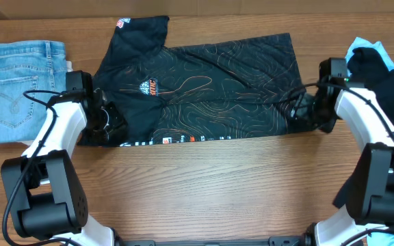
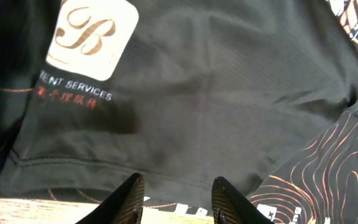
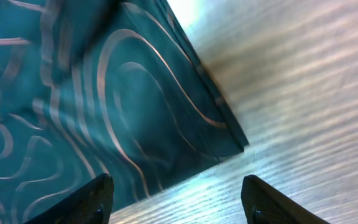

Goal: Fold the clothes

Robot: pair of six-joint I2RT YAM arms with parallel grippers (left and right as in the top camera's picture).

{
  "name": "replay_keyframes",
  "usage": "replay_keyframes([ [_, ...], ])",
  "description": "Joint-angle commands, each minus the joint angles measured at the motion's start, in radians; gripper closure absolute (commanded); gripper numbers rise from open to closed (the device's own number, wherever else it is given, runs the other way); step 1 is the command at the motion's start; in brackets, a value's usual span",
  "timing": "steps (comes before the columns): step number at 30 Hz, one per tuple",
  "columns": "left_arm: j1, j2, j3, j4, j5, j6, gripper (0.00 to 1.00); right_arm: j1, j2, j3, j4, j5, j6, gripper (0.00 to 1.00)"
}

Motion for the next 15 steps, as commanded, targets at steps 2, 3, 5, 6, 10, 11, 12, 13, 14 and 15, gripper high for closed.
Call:
replay_keyframes([
  [2, 0.0, -0.028, 0.005, -0.011, -0.003, 0.03, 0.61, -0.004, 0.001, -0.076, 0.051, 0.001, 0.052, 0.31],
  [3, 0.0, -0.028, 0.005, -0.013, -0.004, 0.029, 0.61, -0.004, 0.001, -0.092, 0.068, 0.002, 0.052, 0.31],
  [5, 0.0, -0.028, 0.003, -0.014, -0.007, 0.03, 0.61, -0.004, 0.001, -0.118, 0.106, 0.002, 0.052, 0.34],
  [6, -0.001, -0.028, 0.003, -0.018, -0.016, 0.029, 0.61, -0.004, 0.001, -0.128, 0.125, 0.002, 0.052, 0.36],
  [10, -0.008, -0.028, 0.003, -0.041, -0.076, 0.029, 0.61, -0.004, 0.001, -0.161, 0.202, 0.002, 0.052, 0.41],
  [11, -0.009, -0.028, 0.003, -0.045, -0.082, 0.03, 0.61, -0.004, 0.001, -0.167, 0.215, 0.002, 0.052, 0.41],
  [12, -0.011, -0.028, 0.003, -0.048, -0.082, 0.03, 0.61, -0.004, 0.001, -0.173, 0.226, 0.002, 0.052, 0.41],
  [13, -0.011, -0.028, 0.003, -0.05, -0.082, 0.029, 0.61, -0.004, 0.001, -0.176, 0.232, 0.002, 0.052, 0.42],
  [14, -0.013, -0.028, 0.003, -0.051, -0.082, 0.029, 0.61, -0.004, 0.001, -0.177, 0.235, 0.002, 0.052, 0.45],
  [15, -0.013, -0.028, 0.003, -0.051, -0.082, 0.029, 0.61, -0.004, 0.001, -0.177, 0.236, 0.002, 0.052, 0.48],
])
